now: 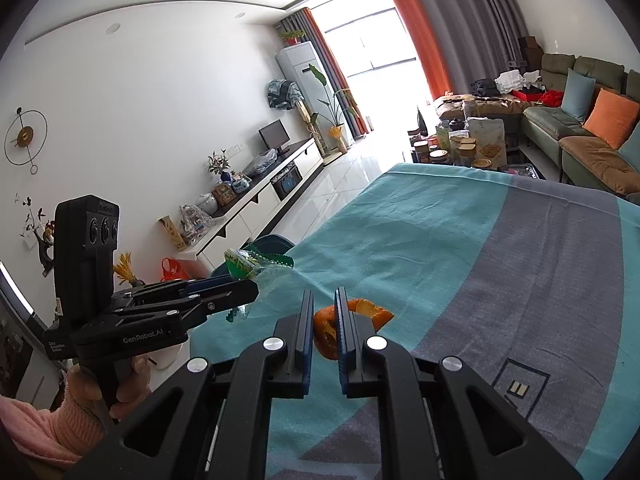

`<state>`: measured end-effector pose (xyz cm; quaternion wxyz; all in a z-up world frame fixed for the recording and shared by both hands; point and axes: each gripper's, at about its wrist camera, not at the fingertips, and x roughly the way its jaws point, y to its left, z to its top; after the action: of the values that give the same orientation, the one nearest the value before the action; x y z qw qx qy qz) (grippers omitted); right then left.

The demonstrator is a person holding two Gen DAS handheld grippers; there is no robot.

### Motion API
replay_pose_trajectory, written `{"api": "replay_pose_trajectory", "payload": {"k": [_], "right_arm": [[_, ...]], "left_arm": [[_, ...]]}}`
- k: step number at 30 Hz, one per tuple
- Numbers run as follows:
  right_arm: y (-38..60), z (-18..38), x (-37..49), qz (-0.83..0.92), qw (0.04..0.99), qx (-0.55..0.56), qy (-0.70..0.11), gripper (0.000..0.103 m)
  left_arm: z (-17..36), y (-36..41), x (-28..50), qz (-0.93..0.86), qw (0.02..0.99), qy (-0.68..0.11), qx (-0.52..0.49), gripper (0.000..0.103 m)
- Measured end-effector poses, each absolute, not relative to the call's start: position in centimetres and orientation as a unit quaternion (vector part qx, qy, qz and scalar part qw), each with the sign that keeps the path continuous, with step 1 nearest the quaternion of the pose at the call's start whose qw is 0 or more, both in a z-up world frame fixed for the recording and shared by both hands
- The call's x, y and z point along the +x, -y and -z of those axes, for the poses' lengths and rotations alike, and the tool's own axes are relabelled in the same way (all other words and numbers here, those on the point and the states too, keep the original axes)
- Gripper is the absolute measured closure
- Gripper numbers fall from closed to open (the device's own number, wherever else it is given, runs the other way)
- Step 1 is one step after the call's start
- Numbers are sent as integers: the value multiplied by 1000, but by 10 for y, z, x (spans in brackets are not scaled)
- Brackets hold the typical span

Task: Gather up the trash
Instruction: 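Carry the orange peel and green snack bag over the teal bin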

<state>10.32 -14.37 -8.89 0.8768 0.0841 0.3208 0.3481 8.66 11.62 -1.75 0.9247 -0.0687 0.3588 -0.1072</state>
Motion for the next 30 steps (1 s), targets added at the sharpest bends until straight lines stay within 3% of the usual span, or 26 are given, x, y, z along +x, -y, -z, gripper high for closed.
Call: {"api": "replay_pose_trajectory", "payload": {"k": [30], "right_arm": [[99,85,120,-384,861,68,-326,94]], "left_arm": [[16,-153,81,74,930,-351,-84,68]]}}
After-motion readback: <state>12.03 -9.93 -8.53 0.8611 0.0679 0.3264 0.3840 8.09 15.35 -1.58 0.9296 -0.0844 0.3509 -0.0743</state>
